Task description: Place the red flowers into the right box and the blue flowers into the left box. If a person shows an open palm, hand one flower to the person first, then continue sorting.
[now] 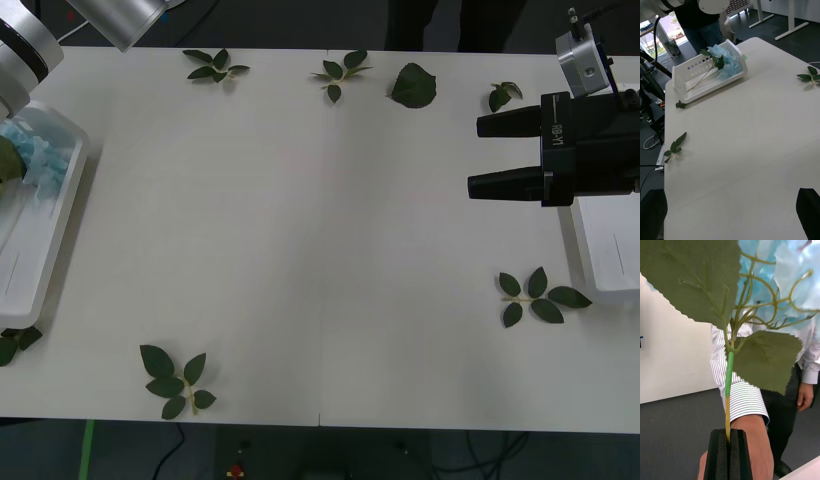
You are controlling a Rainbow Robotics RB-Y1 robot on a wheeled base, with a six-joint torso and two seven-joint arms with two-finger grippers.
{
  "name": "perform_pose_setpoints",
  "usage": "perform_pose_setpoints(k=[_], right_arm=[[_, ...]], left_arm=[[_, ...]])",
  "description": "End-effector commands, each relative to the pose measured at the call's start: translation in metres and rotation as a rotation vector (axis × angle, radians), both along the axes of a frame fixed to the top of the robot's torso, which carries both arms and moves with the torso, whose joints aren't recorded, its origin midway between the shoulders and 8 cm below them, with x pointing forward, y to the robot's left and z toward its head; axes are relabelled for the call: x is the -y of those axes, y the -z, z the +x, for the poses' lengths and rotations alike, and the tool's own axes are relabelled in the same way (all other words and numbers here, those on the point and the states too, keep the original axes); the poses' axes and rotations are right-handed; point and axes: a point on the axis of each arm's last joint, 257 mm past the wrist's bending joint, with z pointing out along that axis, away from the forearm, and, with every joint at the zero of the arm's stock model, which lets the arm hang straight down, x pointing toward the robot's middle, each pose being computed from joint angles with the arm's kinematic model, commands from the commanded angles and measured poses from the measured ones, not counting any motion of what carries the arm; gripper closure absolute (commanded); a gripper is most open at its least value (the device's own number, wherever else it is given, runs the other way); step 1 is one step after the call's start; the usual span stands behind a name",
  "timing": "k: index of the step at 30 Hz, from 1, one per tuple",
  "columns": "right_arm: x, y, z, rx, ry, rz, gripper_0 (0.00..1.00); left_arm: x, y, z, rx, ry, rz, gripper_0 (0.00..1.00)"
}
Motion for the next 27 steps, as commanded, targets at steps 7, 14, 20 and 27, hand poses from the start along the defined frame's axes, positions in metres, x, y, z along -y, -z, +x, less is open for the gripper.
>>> perform_pose_setpoints(k=[7,14,20,27], right_arm=[[-0.0090,-0.0093,-0.0084,0.043,-0.037,0.017,0.00],[-0.0090,-0.0093,-0.0084,0.043,-0.037,0.017,0.00],[-0.0090,-0.0093,-0.0084,0.043,-0.037,0.017,0.00],[-0.0090,-0.0093,-0.0084,0.043,-0.037,0.017,0.00]], left_arm=[[0.0090,0.0012,-0.0030,0.021,0.011,0.024,1.00],[0.0090,0.0012,-0.0030,0.021,0.011,0.024,1.00],[0.0090,0.0012,-0.0030,0.021,0.011,0.024,0.00],[0.0090,0.0012,-0.0030,0.021,0.011,0.024,0.00]])
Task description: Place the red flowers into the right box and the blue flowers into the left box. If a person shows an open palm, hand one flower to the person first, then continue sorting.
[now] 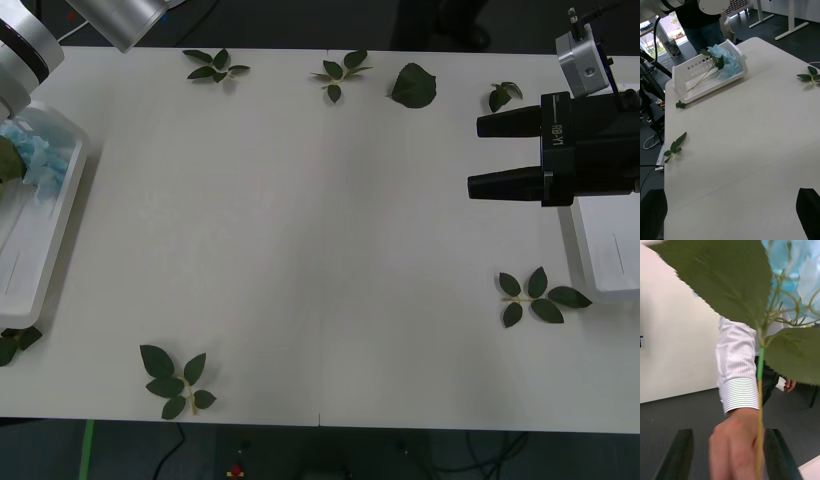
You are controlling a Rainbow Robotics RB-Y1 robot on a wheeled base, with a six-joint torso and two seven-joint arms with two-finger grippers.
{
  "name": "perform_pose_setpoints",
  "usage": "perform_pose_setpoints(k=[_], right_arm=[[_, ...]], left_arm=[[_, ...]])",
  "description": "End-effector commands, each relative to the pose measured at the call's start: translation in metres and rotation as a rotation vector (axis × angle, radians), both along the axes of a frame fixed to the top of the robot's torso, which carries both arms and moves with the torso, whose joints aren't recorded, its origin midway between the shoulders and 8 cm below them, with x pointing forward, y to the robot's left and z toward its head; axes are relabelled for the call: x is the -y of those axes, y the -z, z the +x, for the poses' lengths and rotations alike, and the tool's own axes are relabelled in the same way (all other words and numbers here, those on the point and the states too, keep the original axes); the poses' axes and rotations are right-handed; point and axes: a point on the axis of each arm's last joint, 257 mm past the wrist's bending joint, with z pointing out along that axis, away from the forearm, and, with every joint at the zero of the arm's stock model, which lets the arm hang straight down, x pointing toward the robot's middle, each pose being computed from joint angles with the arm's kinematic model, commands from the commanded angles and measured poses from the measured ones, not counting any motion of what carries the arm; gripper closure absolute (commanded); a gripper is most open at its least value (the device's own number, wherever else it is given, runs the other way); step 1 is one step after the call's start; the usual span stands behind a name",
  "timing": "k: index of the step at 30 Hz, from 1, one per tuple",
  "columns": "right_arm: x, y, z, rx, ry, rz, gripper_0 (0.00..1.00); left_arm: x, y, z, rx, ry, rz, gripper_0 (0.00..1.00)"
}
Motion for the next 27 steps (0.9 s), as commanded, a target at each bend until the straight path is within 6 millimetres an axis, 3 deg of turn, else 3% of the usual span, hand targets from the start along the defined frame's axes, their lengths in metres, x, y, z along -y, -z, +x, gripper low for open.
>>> perform_pose_setpoints(k=[1,12,13,14,23,27], right_arm=[[-0.009,-0.009,-0.008,0.043,-0.037,0.017,0.00],[-0.009,-0.009,-0.008,0.043,-0.037,0.017,0.00],[-0.009,-0.009,-0.008,0.043,-0.037,0.017,0.00],[-0.009,-0.009,-0.008,0.043,-0.037,0.017,0.00],[-0.009,-0.009,-0.008,0.043,-0.037,0.017,0.00],[-0.009,-0.009,-0.008,0.043,-0.037,0.017,0.00]], left_arm=[[0.009,0.000,-0.003,0.023,0.011,0.025,0.00],[0.009,0.000,-0.003,0.023,0.011,0.025,0.00],[0.004,0.025,0.000,-0.009,0.003,0.043,0.00],[0.005,0.026,0.000,-0.012,0.007,0.036,0.00],[-0.010,-0.010,-0.011,0.012,0.027,-0.024,0.00],[-0.001,-0.021,-0.019,-0.073,0.030,-0.142,0.00]])
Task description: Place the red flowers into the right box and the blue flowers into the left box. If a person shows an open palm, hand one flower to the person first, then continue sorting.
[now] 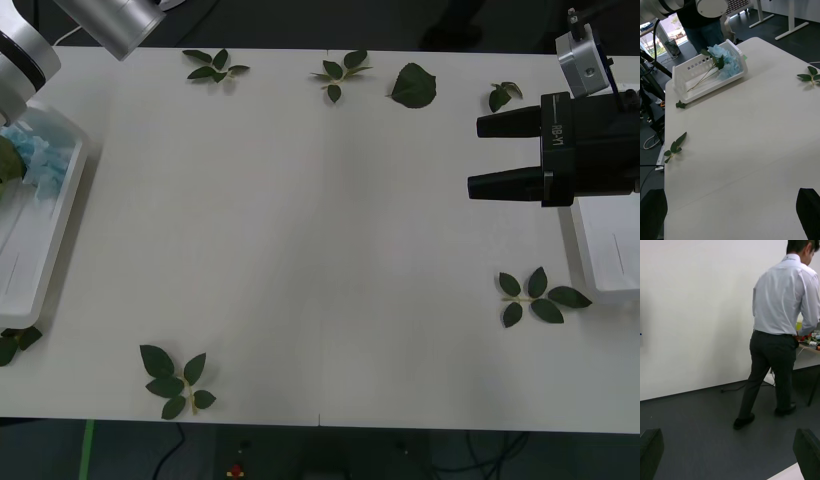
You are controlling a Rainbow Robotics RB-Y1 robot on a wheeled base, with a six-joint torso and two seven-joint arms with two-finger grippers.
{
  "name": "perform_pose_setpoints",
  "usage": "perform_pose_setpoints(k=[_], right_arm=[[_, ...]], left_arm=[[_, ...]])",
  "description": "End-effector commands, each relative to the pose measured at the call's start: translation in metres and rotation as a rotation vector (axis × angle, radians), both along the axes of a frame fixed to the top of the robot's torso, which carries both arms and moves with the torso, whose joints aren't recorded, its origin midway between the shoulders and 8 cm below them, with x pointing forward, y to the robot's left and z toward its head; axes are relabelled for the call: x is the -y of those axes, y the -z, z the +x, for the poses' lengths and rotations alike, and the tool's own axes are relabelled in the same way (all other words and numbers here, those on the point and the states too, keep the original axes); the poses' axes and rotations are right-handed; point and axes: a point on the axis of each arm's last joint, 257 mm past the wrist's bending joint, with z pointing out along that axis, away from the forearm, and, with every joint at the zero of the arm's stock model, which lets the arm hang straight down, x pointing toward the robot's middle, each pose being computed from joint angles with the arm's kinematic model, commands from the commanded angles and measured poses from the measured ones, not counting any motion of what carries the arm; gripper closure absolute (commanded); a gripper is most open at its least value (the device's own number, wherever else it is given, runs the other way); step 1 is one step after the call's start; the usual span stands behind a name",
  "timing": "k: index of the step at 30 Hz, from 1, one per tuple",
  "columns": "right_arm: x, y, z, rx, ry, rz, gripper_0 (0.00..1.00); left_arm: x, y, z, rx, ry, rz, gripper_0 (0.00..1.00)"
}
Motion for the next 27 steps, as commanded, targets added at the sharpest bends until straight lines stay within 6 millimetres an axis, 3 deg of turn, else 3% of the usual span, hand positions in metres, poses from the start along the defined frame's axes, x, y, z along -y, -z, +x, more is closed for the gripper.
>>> perform_pose_setpoints(k=[1,4,10,15,22,27], right_arm=[[-0.009,-0.009,-0.008,0.044,-0.037,0.017,0.00],[-0.009,-0.009,-0.008,0.044,-0.037,0.017,0.00],[-0.009,-0.009,-0.008,0.044,-0.037,0.017,0.00],[-0.009,-0.009,-0.008,0.044,-0.037,0.017,0.00],[-0.009,-0.009,-0.008,0.044,-0.037,0.017,0.00],[-0.009,-0.009,-0.008,0.044,-0.037,0.017,0.00]], left_arm=[[0.001,-0.029,-0.017,-0.087,0.002,-0.149,0.00],[0.011,-0.037,-0.030,-0.171,-0.021,-0.218,0.00],[0.026,-0.055,-0.069,-0.242,-0.047,-0.178,0.00],[0.017,-0.047,-0.111,-0.347,-0.047,-0.040,0.00],[-0.017,0.012,-0.163,-0.400,0.043,0.265,0.00],[-0.043,0.075,-0.193,-0.397,0.156,0.511,0.00]])
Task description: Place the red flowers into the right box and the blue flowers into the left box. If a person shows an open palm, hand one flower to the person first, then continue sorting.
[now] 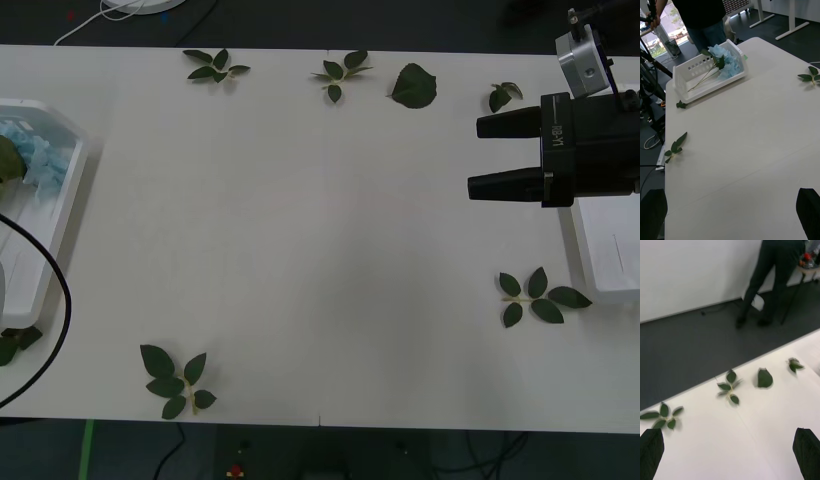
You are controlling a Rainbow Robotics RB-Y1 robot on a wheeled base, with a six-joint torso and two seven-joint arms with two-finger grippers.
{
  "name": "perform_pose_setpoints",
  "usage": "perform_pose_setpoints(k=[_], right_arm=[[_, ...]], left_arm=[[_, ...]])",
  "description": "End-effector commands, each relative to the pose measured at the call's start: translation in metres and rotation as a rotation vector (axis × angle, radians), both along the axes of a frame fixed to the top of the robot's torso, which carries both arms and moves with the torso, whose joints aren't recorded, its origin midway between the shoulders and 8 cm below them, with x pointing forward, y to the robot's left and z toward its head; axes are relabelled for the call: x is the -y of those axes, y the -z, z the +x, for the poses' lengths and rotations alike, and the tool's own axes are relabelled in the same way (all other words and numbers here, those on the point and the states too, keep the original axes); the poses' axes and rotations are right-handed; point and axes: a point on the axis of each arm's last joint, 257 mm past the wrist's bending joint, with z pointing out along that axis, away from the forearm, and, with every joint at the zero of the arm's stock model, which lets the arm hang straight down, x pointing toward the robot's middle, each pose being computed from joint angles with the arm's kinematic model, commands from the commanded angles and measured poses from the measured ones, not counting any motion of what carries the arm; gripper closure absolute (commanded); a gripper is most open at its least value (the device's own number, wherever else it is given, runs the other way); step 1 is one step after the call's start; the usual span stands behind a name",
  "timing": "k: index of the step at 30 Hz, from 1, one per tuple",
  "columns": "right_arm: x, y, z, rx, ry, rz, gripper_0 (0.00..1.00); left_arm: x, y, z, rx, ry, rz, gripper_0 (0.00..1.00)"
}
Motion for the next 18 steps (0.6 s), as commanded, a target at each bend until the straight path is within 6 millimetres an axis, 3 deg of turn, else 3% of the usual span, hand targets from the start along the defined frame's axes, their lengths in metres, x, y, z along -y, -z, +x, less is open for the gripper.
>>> perform_pose_setpoints(k=[1,4,9,13,18], right_arm=[[-0.009,-0.010,-0.007,0.045,-0.035,0.016,0.00],[-0.009,-0.010,-0.007,0.045,-0.035,0.016,0.00],[-0.009,-0.010,-0.007,0.045,-0.035,0.016,0.00],[-0.009,-0.010,-0.007,0.045,-0.035,0.016,0.00],[-0.009,-0.010,-0.007,0.045,-0.035,0.016,0.00]], left_arm=[[-0.012,0.047,-0.029,0.043,0.172,0.226,0.00],[-0.025,0.086,-0.054,-0.018,0.289,0.324,0.00],[-0.036,0.130,-0.092,-0.088,0.462,0.441,0.00],[-0.034,0.142,-0.103,-0.072,0.532,0.463,0.00],[-0.027,0.174,-0.124,-0.138,0.636,0.391,0.00]])
